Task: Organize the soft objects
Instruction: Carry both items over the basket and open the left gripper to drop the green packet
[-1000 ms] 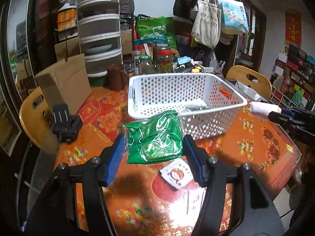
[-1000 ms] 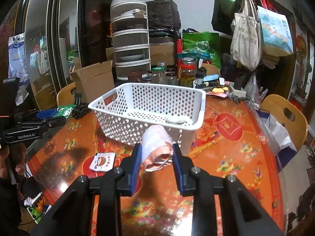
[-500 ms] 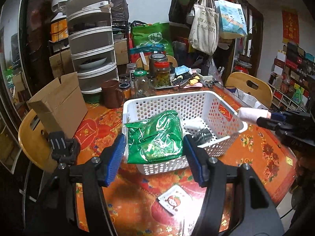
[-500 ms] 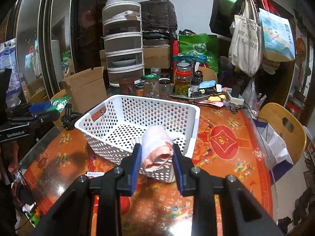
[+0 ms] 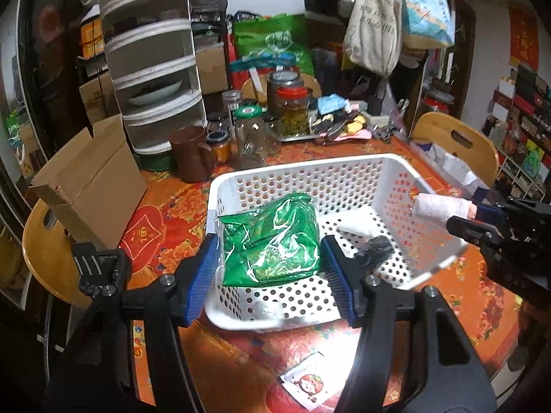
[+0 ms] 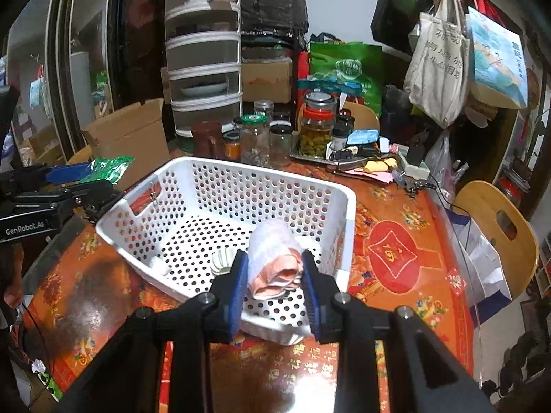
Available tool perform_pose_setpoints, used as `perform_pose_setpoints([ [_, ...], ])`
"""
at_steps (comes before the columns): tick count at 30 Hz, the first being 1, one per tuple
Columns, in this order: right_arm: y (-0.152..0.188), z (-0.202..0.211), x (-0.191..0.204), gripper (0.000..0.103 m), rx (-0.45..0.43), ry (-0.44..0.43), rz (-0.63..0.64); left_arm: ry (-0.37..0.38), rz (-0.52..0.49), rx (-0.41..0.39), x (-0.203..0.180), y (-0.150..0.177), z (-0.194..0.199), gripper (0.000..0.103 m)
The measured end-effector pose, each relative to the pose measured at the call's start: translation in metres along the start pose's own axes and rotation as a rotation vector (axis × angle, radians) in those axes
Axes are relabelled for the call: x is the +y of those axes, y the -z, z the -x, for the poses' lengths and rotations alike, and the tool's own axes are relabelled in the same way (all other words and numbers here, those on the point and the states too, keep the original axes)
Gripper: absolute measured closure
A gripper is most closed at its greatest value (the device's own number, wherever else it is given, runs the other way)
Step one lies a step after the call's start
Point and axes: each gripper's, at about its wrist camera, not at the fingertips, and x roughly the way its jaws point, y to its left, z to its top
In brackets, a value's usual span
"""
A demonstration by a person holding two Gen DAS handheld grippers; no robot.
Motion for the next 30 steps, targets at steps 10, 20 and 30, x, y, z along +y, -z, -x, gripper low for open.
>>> perform_pose_setpoints([
  [10, -0.015, -0.058, -0.002, 0.074, 0.126, 0.019, -0.008, -0.013, 0.016, 0.132, -0.007, -0.005, -0.075, 0.045],
  [20, -0.016, -0.095, 0.003, 0.074, 0.193, 0.038, 0.008, -0.015, 0.030, 0.197, -0.008, 0.004, -0.112, 0.045],
  [30, -0.013, -0.107, 0.008, 0.073, 0.211, 0.051, 0.019, -0.008, 0.043, 0.202, -0.004, 0.010, -0.122, 0.042],
])
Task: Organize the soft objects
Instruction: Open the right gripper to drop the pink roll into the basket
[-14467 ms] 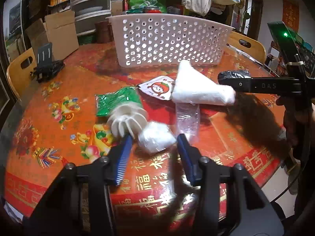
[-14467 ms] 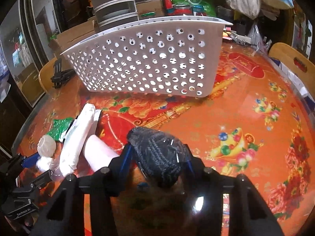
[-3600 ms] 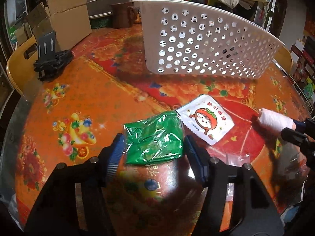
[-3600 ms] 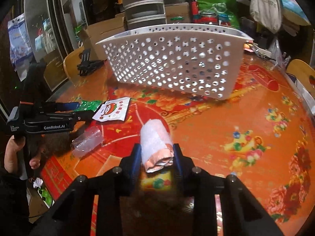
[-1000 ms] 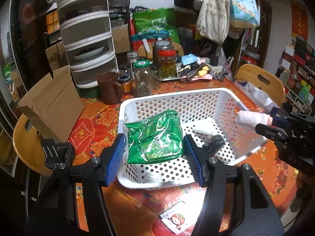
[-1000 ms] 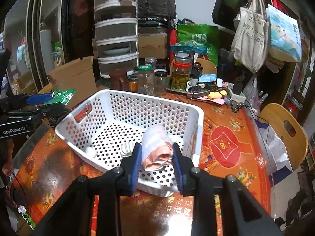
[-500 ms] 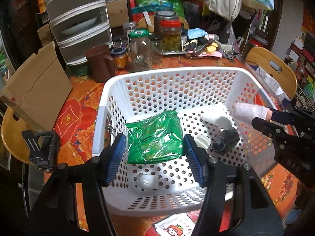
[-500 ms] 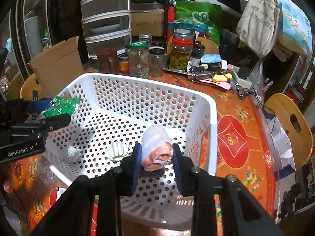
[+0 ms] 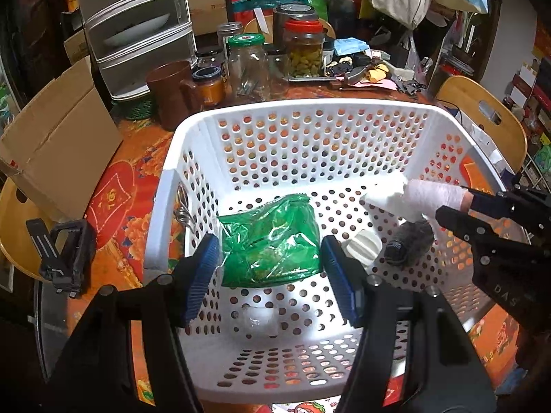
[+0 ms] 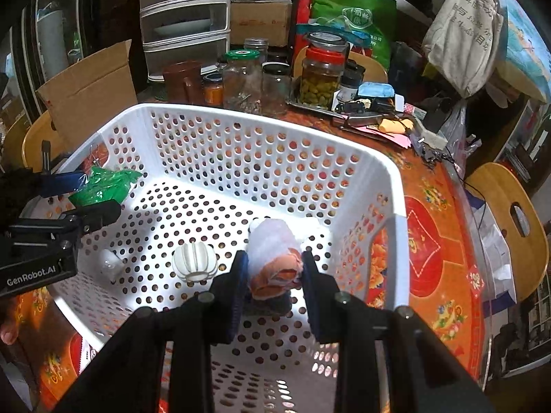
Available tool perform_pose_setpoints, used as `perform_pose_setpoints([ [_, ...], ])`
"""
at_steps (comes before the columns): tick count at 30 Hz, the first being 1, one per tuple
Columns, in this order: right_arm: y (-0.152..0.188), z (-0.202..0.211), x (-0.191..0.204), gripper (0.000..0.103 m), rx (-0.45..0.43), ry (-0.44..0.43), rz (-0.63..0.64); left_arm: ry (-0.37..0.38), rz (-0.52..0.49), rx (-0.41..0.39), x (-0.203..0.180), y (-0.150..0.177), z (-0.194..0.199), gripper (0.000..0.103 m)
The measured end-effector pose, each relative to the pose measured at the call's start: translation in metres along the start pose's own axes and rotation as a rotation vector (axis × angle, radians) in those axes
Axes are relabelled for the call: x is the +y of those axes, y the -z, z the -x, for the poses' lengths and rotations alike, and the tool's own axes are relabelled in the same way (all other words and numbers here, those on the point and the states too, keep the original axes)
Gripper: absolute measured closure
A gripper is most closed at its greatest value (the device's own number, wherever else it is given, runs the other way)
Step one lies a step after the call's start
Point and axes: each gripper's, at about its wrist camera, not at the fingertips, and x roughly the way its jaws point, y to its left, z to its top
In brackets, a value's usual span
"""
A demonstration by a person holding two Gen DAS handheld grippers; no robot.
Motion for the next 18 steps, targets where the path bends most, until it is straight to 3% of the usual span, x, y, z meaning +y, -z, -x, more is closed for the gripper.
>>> perform_pose_setpoints([
  [2, 0.001, 0.004, -0.001, 0.073, -0.017, -0.006, -0.009, 0.002, 0.009, -0.013, 0.002, 0.000, 0.002, 0.039],
  [4, 0.001, 0.011, -0.003, 0.065, -0.041, -0.017, -0.022, 0.012, 0.016, -0.031, 0.003, 0.000, 0.007, 0.029],
  [6, 0.002, 0.020, -0.004, 0.039, -0.068, -0.015, -0.024, 0.024, 0.024, -0.056, 0.006, 0.000, 0.016, 0.022],
  [9, 0.002, 0.037, -0.008, 0.028, -0.110, -0.023, -0.031, 0.022, 0.031, -0.091, 0.010, 0.000, 0.032, 0.009],
  [17, 0.022, 0.080, -0.018, 0.000, -0.159, -0.059, -0.049, -0.032, 0.011, -0.152, 0.029, 0.027, 0.087, 0.001],
  [18, 0.026, 0.084, -0.019, 0.000, -0.163, -0.058, -0.051, -0.041, 0.017, -0.151, 0.032, 0.032, 0.093, 0.001],
])
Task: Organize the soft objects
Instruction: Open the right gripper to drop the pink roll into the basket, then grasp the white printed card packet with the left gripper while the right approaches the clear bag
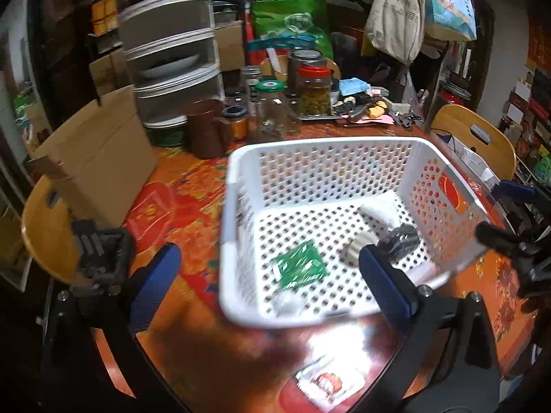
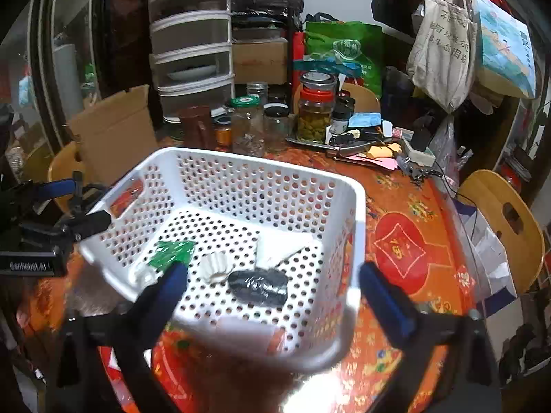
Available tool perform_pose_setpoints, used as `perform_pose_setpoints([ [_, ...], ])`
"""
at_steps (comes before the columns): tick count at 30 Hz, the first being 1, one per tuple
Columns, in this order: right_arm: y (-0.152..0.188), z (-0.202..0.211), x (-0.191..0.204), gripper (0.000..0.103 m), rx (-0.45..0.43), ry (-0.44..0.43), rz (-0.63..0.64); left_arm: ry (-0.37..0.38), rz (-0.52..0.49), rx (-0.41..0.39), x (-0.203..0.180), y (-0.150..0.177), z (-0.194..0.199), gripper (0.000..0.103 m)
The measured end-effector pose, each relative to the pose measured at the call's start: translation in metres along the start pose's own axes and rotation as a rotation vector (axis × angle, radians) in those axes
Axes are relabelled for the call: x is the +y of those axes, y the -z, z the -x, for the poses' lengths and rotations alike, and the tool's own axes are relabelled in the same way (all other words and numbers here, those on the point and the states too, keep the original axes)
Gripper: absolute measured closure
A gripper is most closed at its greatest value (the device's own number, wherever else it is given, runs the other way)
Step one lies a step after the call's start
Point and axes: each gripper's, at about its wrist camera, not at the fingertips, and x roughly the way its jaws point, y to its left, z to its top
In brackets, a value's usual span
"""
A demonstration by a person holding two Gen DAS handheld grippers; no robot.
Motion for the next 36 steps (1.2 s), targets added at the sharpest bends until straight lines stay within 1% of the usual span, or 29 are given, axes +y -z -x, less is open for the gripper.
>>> perform_pose_setpoints([
  [2, 0.010, 0.013, -0.004, 0.000, -0.009, -0.007, -0.010, -0.009, 0.009, 0.002, 0.007, 0.012, 0.015, 0.001],
  [6, 0.035, 0.038, -0.008, 0.000, -0.039, -0.008, -0.023, -0.005, -0.017, 0.018, 0.008, 0.055, 0.042, 0.000],
  [10, 0.077, 0.058, -0.015, 0.000, -0.068, -0.039, -0.074, 0.018, -0.019, 0.046, 0.001, 0.102, 0.047, 0.000],
  [13, 0.108, 0.058, -0.012, 0.000, -0.056, -0.052, -0.104, 0.046, -0.012, 0.083, -0.007, 0.132, 0.034, 0.000],
  [15, 0.131, 0.053, -0.006, 0.000, -0.039, -0.070, -0.116, 0.064, -0.008, 0.117, -0.015, 0.147, 0.021, 0.000],
  [17, 0.150, 0.045, 0.002, 0.000, -0.024, -0.090, -0.110, 0.081, -0.008, 0.139, -0.024, 0.156, 0.008, 0.000],
  [19, 0.163, 0.041, 0.009, 0.000, -0.019, -0.089, -0.103, 0.081, -0.025, 0.151, -0.033, 0.158, -0.004, 0.000],
  [24, 0.179, 0.032, 0.013, 0.000, -0.004, -0.093, -0.114, 0.087, -0.041, 0.193, -0.049, 0.164, -0.030, 0.001],
  [26, 0.182, 0.031, 0.014, 0.000, -0.004, -0.100, -0.116, 0.087, -0.037, 0.201, -0.051, 0.167, -0.034, 0.004],
  [27, 0.183, 0.031, 0.016, 0.000, -0.004, -0.100, -0.115, 0.098, -0.031, 0.204, -0.051, 0.169, -0.036, 0.009],
  [28, 0.184, 0.031, 0.016, 0.000, -0.006, -0.101, -0.115, 0.110, -0.030, 0.210, -0.053, 0.170, -0.037, 0.018],
  [29, 0.185, 0.032, 0.017, 0.000, -0.008, -0.103, -0.116, 0.114, -0.033, 0.214, -0.056, 0.170, -0.040, 0.019],
  [30, 0.185, 0.032, 0.018, 0.000, -0.008, -0.105, -0.116, 0.115, -0.038, 0.200, -0.058, 0.171, -0.040, 0.024],
  [32, 0.186, 0.032, 0.023, 0.000, -0.007, -0.112, -0.111, 0.125, -0.043, 0.190, -0.061, 0.170, -0.039, 0.041],
  [33, 0.185, 0.031, 0.026, 0.000, -0.005, -0.111, -0.108, 0.133, -0.050, 0.185, -0.061, 0.167, -0.039, 0.055],
  [34, 0.185, 0.030, 0.029, 0.000, -0.004, -0.118, -0.105, 0.139, -0.049, 0.183, -0.060, 0.167, -0.039, 0.067],
  [35, 0.186, 0.030, 0.032, 0.000, -0.003, -0.129, -0.103, 0.140, -0.051, 0.179, -0.059, 0.167, -0.037, 0.073],
  [36, 0.186, 0.028, 0.036, 0.000, -0.002, -0.139, -0.101, 0.150, -0.052, 0.178, -0.057, 0.167, -0.035, 0.082],
])
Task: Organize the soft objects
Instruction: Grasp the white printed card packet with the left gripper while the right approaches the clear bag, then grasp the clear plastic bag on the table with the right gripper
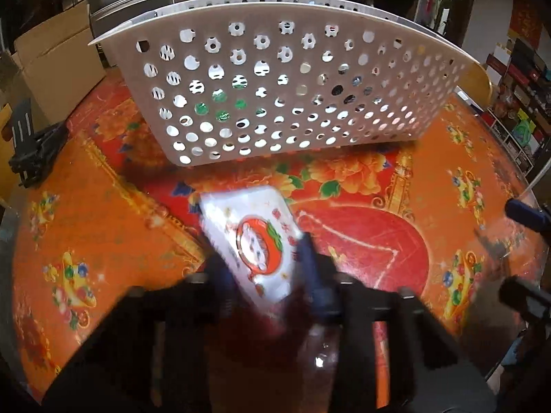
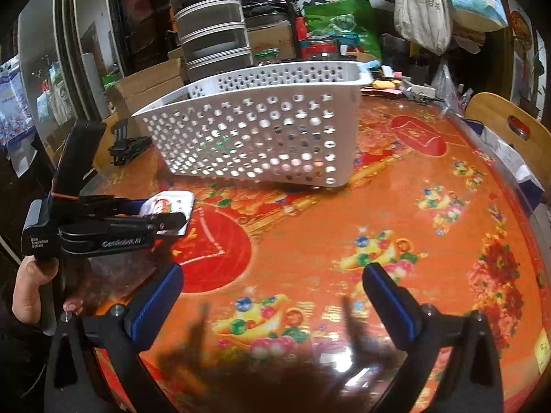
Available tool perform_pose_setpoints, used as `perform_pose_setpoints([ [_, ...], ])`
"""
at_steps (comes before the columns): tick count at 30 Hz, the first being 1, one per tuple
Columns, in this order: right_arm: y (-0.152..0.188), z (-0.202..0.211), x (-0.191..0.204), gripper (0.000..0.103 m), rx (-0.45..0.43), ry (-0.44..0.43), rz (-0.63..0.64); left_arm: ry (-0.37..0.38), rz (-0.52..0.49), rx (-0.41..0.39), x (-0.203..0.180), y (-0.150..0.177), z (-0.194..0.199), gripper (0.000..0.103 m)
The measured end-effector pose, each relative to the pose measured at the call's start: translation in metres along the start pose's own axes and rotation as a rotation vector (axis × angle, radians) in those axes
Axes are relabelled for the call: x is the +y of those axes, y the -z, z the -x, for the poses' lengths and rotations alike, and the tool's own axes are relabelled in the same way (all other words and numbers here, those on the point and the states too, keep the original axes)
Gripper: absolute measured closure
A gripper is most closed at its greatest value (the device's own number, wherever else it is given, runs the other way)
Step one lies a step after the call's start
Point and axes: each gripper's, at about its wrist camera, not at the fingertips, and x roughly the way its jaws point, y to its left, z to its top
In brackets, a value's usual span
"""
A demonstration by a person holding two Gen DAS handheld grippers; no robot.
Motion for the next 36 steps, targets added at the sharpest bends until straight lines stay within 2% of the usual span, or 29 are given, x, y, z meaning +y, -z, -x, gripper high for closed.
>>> perform_pose_setpoints([
  [1, 0.001, -0.003, 0.004, 0.000, 0.003, -0.012, 0.002, 0.002, 0.006, -0.002, 0.003, 0.000, 0.002, 0.091],
  [4, 0.004, -0.010, 0.017, 0.000, 0.017, -0.046, 0.010, -0.028, 0.013, -0.024, 0.013, 0.003, 0.010, 0.098],
  [11, 0.015, -0.031, 0.061, 0.000, 0.058, -0.132, 0.045, -0.074, 0.065, -0.098, 0.057, 0.015, 0.037, 0.100],
  [16, 0.020, -0.042, 0.091, 0.003, 0.076, -0.168, 0.088, -0.075, 0.105, -0.119, 0.084, 0.029, 0.053, 0.100],
  [22, 0.023, -0.048, 0.117, 0.016, 0.091, -0.170, 0.136, -0.064, 0.141, -0.138, 0.102, 0.048, 0.061, 0.100],
  [24, 0.023, -0.051, 0.125, 0.025, 0.100, -0.167, 0.156, -0.062, 0.145, -0.143, 0.105, 0.051, 0.062, 0.100],
  [28, 0.020, -0.056, 0.133, 0.034, 0.101, -0.156, 0.178, -0.062, 0.148, -0.147, 0.106, 0.053, 0.064, 0.100],
  [31, 0.017, -0.060, 0.135, 0.048, 0.101, -0.126, 0.193, -0.059, 0.150, -0.152, 0.106, 0.053, 0.064, 0.100],
  [32, 0.017, -0.061, 0.136, 0.055, 0.101, -0.117, 0.198, -0.059, 0.150, -0.152, 0.106, 0.054, 0.064, 0.100],
  [36, 0.018, -0.059, 0.134, 0.060, 0.101, -0.112, 0.210, -0.055, 0.146, -0.155, 0.103, 0.054, 0.064, 0.100],
])
